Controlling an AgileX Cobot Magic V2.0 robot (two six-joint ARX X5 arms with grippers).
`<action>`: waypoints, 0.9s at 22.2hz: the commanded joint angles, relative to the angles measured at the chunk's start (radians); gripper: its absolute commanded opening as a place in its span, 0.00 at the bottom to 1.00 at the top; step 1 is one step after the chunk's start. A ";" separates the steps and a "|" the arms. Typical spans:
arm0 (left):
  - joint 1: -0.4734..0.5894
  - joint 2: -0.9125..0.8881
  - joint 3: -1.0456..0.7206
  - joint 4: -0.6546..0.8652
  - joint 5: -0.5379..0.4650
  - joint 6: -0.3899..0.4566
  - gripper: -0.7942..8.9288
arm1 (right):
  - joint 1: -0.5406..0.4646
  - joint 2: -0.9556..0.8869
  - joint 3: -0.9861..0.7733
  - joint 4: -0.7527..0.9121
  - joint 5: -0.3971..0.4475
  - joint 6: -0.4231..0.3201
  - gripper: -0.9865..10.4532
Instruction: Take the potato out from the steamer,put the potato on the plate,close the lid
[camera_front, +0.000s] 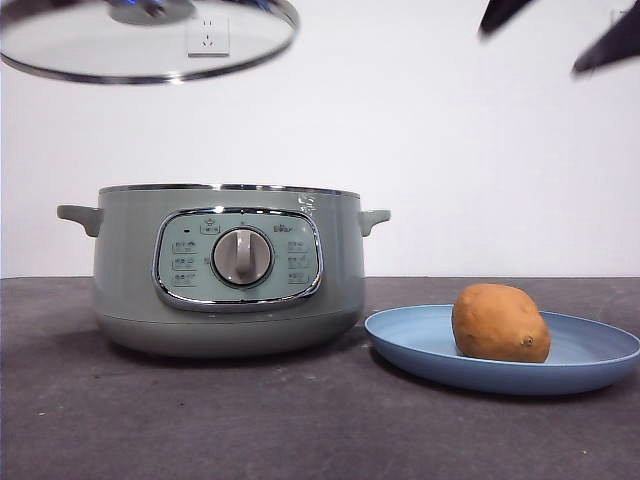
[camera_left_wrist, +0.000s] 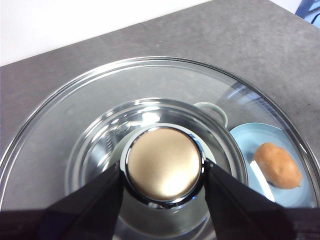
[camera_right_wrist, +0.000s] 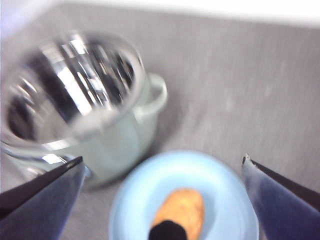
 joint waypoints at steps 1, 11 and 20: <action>-0.025 0.056 0.007 0.092 0.011 0.031 0.07 | 0.000 -0.080 0.043 -0.036 0.007 0.015 0.61; -0.074 0.253 0.007 0.184 -0.027 0.052 0.07 | 0.001 -0.171 0.203 -0.121 0.006 0.017 0.61; -0.079 0.325 0.007 0.191 -0.042 0.061 0.07 | 0.001 -0.171 0.218 -0.173 0.006 0.013 0.61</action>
